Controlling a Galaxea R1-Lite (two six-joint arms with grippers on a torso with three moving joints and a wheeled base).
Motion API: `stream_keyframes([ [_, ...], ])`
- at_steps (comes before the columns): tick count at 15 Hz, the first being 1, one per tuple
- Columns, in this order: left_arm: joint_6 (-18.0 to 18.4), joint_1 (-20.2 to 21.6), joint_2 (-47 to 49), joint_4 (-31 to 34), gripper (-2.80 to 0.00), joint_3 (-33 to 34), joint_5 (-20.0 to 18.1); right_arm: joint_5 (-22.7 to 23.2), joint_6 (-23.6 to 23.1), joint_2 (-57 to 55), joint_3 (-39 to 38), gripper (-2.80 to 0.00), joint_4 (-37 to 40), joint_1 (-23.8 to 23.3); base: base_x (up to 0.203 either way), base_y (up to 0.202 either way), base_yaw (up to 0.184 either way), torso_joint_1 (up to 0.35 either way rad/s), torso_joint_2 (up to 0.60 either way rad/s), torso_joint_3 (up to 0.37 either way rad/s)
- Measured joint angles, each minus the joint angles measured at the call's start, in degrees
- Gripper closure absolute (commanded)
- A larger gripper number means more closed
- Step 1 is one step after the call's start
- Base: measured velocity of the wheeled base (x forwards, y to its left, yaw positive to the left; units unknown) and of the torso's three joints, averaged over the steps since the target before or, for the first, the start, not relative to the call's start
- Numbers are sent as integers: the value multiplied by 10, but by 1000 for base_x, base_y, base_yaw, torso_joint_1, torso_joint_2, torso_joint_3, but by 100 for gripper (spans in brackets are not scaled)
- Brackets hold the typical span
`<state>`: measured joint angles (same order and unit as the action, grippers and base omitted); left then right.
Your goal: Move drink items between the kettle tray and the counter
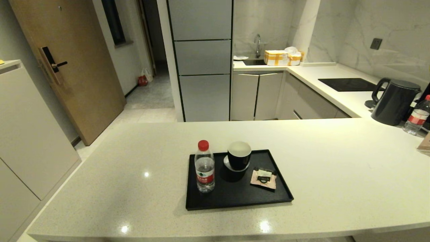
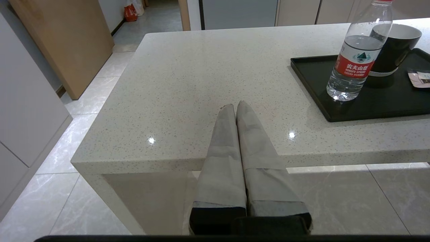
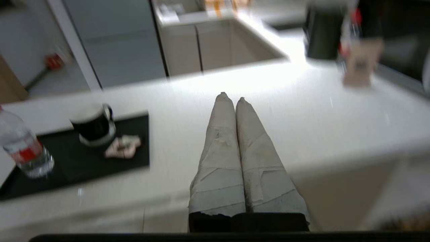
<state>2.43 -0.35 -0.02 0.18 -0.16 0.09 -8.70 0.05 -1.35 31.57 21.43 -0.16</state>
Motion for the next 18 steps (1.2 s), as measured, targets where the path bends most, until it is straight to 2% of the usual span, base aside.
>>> stream_keyframes([
  [2,0,0,0,0,0,0,0,13,-17,9,-35,0,-108,0,0,0,0,0,0,0],
  [4,0,0,0,0,0,0,0,29,-35,14,-67,0,-155,1,0,0,0,0,0,0],
  [7,0,0,0,0,0,0,0,64,-55,15,-213,0,-220,1,0,0,0,0,0,0],
  [8,0,0,0,0,0,0,0,78,-49,15,-260,0,-215,1,0,0,0,0,0,0],
  [10,0,0,0,0,0,0,0,90,-37,15,-302,0,-208,1,0,0,0,0,0,0],
  [18,-1,0,0,0,0,0,0,90,-32,15,-316,0,-208,1,0,0,0,0,0,0],
])
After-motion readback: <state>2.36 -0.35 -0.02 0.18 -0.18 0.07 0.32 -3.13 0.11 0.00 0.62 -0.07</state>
